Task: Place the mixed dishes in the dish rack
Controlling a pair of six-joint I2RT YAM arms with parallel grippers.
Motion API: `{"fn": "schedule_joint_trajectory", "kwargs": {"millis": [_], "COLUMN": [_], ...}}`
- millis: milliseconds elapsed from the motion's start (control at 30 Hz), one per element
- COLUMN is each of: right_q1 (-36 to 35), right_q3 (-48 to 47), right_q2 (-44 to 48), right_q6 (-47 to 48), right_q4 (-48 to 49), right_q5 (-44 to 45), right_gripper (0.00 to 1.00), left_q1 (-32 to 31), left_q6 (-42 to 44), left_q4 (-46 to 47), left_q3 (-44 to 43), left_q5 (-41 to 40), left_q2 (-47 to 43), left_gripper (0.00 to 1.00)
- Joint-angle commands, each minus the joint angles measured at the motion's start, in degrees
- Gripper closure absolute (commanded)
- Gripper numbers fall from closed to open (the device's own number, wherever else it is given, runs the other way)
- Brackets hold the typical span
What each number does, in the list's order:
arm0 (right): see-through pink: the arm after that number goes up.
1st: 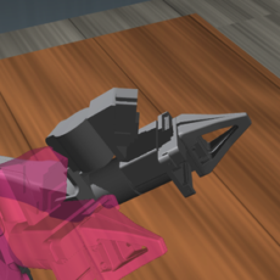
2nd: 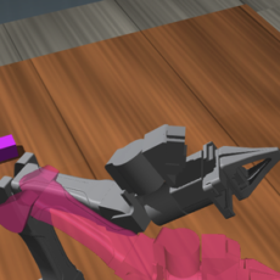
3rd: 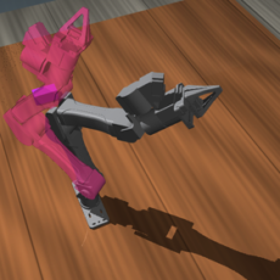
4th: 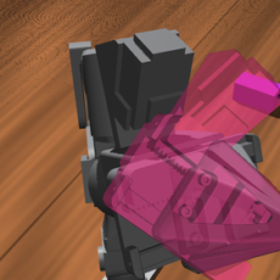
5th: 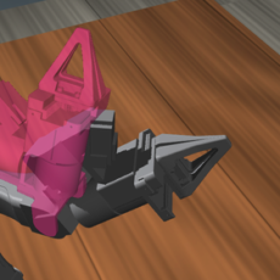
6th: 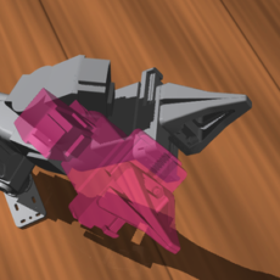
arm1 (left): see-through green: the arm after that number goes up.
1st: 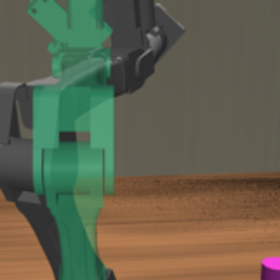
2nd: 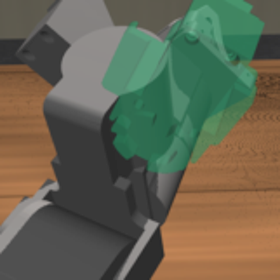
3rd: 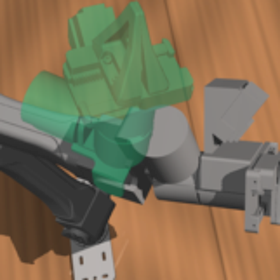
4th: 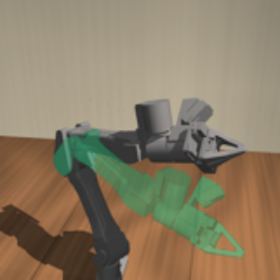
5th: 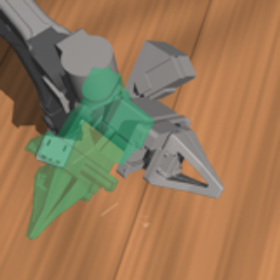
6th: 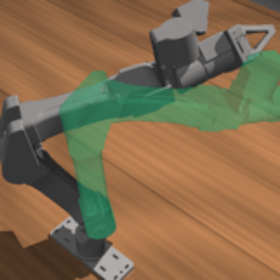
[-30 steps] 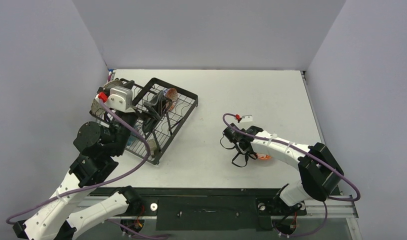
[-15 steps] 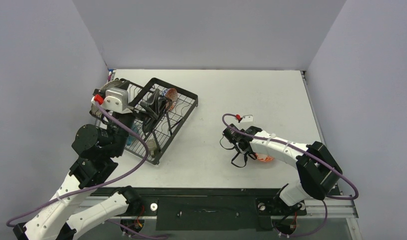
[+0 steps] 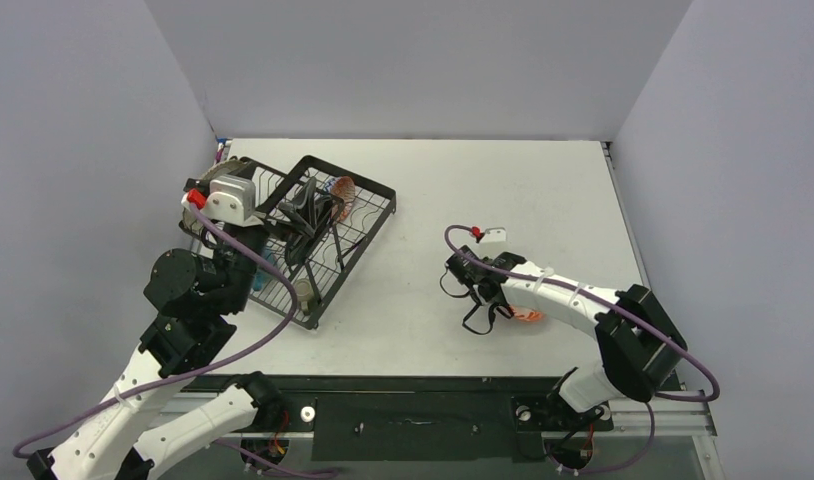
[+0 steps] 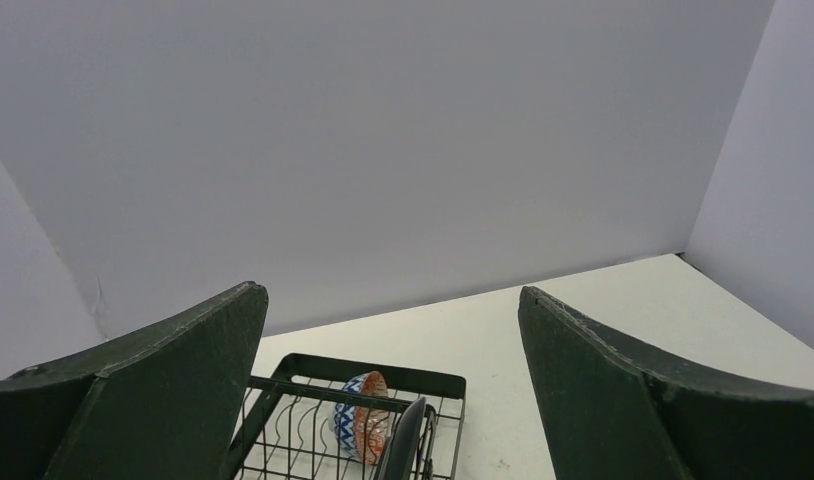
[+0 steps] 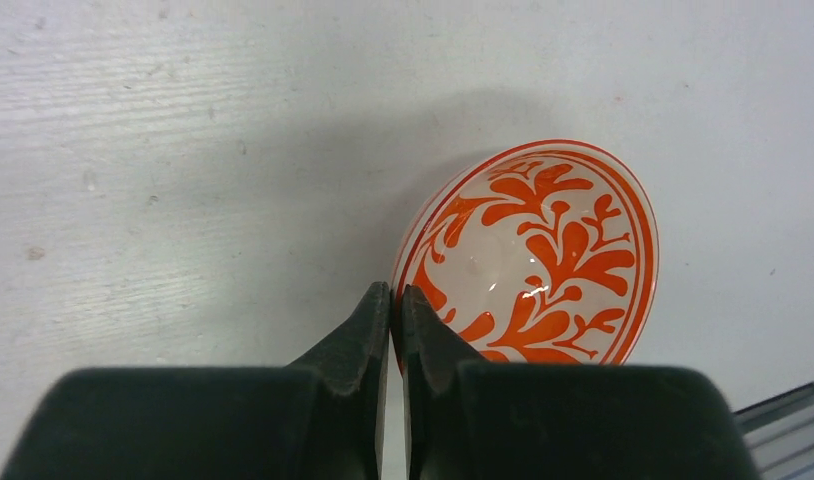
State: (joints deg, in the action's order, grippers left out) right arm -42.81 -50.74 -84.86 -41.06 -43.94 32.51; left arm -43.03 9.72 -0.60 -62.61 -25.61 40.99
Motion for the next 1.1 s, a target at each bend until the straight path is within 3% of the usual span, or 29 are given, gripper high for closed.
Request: {"fn": "schedule_joint_trajectory", "kwargs": {"millis": [0,233,433,667,700,833,900,1067], "right_q1": [0.26,3.52,7.51,10.93,10.96,10.98,10.67,9.2], "right_q3": [-3.27,-2.42,2.14,-1.4,-2.2,-8.11,-11.7,-22.25], "right_q2": [6.1,15.81,18.19,2.8,0.72,-12.83,-21.74,-31.03], "right_q6": [1.69,0.54,-6.64,-25.7,-27.96,-41.06,-46.68,-50.3], "right_q4": [6.44,18.94,45.35,84.18,93.6,115.26,123.77,127.81], "right_q5": [-0.31,-10.36,-25.34,-43.09,-43.82,-43.85,-41.71,-37.28], "right_gripper": [1.0,1.0,1.0,1.0,1.0,1.0,1.0,1.0], "left_q1": [0.83,2.0,3.35,4.22,4.24,4.99,5.51,6.11], "left_q6": [-0.25,-0.79,-2.28,-2.42,-2.42,-2.75,-2.89,-3.03], "left_q4": [2.4,2.44,2.72,2.83,2.85,3.15,3.15,3.47], "left_q3": [-0.08,0.28,0.4,0.68,0.7,0.96,1.07,1.33], "left_q5": [0.26,0.83,2.25,2.4,2.4,2.84,3.08,3.47], "left_q2": [-0.54,-1.25,-1.51,-1.29,-1.21,-1.13,-1.02,-0.65], "left_gripper": [0.04,0.03,0.03,0.04,0.03,0.04,0.04,0.04]}}
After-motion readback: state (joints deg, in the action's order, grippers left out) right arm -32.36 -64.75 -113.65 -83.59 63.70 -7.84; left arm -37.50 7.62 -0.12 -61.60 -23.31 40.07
